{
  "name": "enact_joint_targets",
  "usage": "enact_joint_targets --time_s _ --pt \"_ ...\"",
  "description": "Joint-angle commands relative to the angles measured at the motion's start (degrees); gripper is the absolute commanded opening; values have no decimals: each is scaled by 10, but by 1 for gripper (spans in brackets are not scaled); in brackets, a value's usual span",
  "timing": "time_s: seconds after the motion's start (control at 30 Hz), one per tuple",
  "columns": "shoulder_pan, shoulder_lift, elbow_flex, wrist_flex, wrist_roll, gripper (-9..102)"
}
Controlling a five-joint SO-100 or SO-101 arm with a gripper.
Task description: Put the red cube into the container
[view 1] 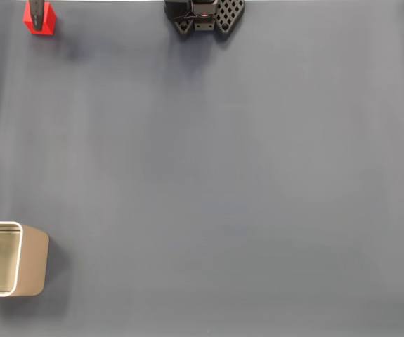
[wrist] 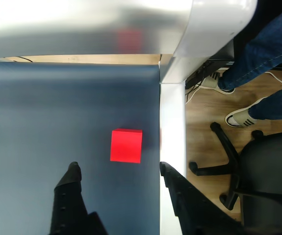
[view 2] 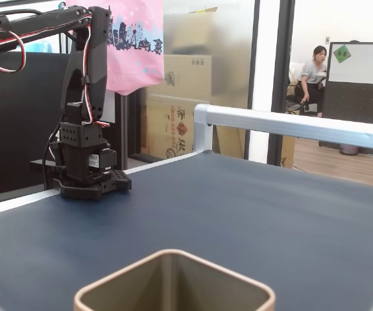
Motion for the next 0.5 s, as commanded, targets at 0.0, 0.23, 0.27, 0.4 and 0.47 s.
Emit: enact_joint_targets --time_s 0.0,0.23,0.27,0.4,0.47 --pt "-4 -4 -21 -22 4 37" --pt "-29 -42 -19 -77 25 37" --pt "-32 -49 -22 -81 28 37" --pt "-38 -74 -32 -89 40 37" --pt "-40 -81 -32 -90 40 37"
